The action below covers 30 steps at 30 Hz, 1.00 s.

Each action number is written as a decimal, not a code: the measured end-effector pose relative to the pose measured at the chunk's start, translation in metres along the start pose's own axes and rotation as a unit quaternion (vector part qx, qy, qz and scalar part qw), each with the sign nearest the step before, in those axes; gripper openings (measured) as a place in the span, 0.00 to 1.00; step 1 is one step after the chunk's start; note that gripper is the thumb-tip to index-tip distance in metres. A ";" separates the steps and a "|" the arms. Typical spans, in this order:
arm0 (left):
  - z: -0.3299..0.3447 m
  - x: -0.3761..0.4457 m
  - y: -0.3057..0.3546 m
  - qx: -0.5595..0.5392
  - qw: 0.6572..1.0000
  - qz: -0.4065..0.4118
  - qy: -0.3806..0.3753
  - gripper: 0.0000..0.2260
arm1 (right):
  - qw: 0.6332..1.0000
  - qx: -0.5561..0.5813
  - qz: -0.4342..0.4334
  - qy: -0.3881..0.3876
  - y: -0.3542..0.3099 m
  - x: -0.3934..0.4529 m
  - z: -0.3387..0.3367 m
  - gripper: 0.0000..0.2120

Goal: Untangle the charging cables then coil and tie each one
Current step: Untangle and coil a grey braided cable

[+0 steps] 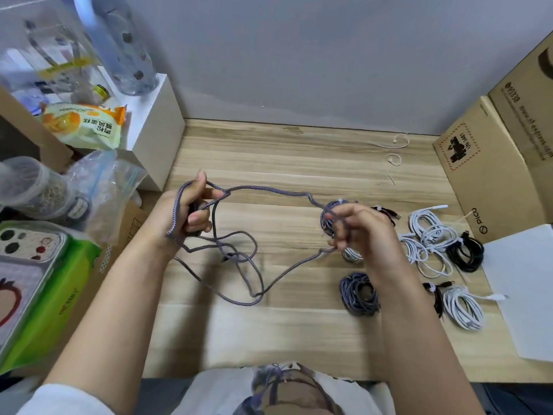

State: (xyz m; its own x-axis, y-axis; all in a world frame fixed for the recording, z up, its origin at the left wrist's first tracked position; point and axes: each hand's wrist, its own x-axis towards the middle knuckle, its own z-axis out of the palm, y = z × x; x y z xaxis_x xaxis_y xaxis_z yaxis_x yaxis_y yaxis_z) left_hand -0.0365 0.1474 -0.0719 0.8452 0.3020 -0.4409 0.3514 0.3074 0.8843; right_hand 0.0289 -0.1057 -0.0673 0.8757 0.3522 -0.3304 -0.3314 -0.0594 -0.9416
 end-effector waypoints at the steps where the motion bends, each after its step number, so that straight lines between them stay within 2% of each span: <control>1: 0.002 -0.003 0.002 0.018 1.000 0.008 0.000 0.20 | 0.998 -0.059 0.009 -0.035 -0.001 -0.001 0.000 0.14; 3: 0.007 -0.008 0.006 0.066 0.998 0.015 -0.011 0.21 | 0.991 -0.107 0.013 -0.080 -0.005 -0.001 0.006 0.17; 6: 0.015 -0.014 0.010 0.121 0.992 0.012 -0.043 0.21 | 0.980 -0.178 -0.049 -0.072 -0.012 -0.002 0.030 0.19; 7: 0.017 -0.015 0.010 0.132 0.990 0.012 -0.054 0.20 | 0.961 -0.253 -0.090 -0.073 -0.011 -0.001 0.039 0.20; 9: 0.023 -0.016 0.010 0.145 0.987 0.014 -0.074 0.19 | 0.892 -0.409 -0.167 -0.094 -0.007 -0.001 0.058 0.20; 10: 0.024 -0.016 0.009 0.149 0.986 0.018 -0.077 0.19 | 0.876 -0.436 -0.184 -0.097 -0.004 0.000 0.066 0.18; 11: 0.024 -0.015 0.007 0.149 0.986 0.026 -0.075 0.18 | 0.882 -0.423 -0.190 -0.084 -0.002 0.002 0.072 0.14; 14: 0.019 -0.011 -0.001 0.117 0.991 0.026 -0.061 0.20 | 0.944 -0.273 -0.184 0.003 -0.002 0.010 0.076 0.02; 15: 0.016 -0.009 -0.004 0.094 0.993 0.012 -0.064 0.22 | 0.959 -0.216 -0.179 0.026 -0.003 0.012 0.073 0.02; 18: 0.009 -0.003 -0.011 0.019 0.996 -0.042 -0.077 0.30 | 0.981 -0.084 -0.156 0.079 -0.008 0.015 0.063 0.09; 21: 0.003 0.003 -0.014 -0.025 0.991 -0.084 -0.104 0.33 | 0.984 0.032 -0.120 0.130 -0.010 0.018 0.049 0.09; 25: -0.003 0.008 -0.014 -0.039 0.984 -0.114 -0.132 0.39 | 0.969 0.123 -0.095 0.193 -0.008 0.020 0.033 0.07; 30: -0.006 0.010 -0.013 -0.046 0.982 -0.116 -0.141 0.40 | 0.947 0.143 -0.084 0.274 0.002 0.027 0.016 0.07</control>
State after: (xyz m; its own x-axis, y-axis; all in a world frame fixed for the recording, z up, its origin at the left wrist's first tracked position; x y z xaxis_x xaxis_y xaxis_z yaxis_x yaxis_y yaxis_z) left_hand -0.0345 0.1516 -0.0890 0.8294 -0.0427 -0.5570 0.5200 0.4235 0.7418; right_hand 0.0464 -0.0816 -0.0768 0.9491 -0.2083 -0.2362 -0.1851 0.2377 -0.9535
